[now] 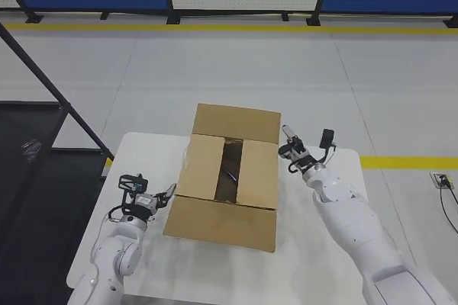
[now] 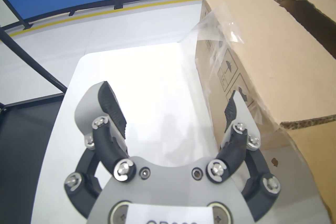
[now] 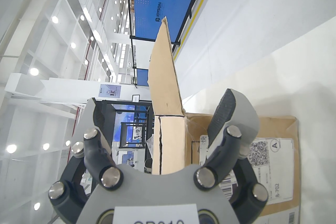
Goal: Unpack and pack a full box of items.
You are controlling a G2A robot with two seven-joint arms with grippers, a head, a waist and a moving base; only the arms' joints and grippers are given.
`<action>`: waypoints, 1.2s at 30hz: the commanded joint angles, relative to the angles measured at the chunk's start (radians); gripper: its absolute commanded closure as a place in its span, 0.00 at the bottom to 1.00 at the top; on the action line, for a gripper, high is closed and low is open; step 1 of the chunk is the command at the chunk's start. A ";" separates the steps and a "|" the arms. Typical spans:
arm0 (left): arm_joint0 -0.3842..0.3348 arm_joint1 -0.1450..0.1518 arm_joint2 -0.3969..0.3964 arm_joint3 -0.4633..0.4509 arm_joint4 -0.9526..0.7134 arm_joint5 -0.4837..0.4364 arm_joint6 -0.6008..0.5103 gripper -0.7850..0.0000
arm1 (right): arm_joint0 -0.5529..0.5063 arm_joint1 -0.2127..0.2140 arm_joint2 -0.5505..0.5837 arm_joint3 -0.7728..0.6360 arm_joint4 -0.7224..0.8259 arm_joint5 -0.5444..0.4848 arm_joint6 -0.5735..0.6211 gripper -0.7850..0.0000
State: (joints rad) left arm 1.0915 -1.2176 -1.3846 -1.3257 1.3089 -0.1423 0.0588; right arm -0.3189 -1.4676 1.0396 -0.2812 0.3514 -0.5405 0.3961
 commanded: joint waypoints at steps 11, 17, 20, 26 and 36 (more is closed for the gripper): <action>0.050 0.011 -0.023 -0.017 0.033 -0.089 0.065 0.00 | -0.030 0.006 0.025 -0.054 0.007 0.001 0.097 0.00; 0.083 0.014 -0.049 -0.042 0.009 -0.084 0.083 0.00 | -0.043 0.010 0.030 -0.069 -0.017 0.005 0.111 0.00; 0.099 0.016 -0.062 -0.059 0.005 -0.083 0.090 0.00 | -0.055 0.012 0.034 -0.081 -0.022 -0.001 0.131 0.00; 0.130 0.020 -0.088 -0.095 -0.001 -0.078 0.096 0.00 | -0.082 0.023 0.040 -0.113 -0.047 -0.014 0.194 0.00; 0.154 0.022 -0.108 -0.104 -0.009 -0.076 0.087 0.00 | -0.147 0.052 0.063 -0.195 -0.088 -0.015 0.273 0.00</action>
State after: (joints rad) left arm 1.2448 -1.1952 -1.4926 -1.4307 1.3000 -0.2165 0.1468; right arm -0.4585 -1.4188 1.1001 -0.4640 0.2653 -0.5579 0.6552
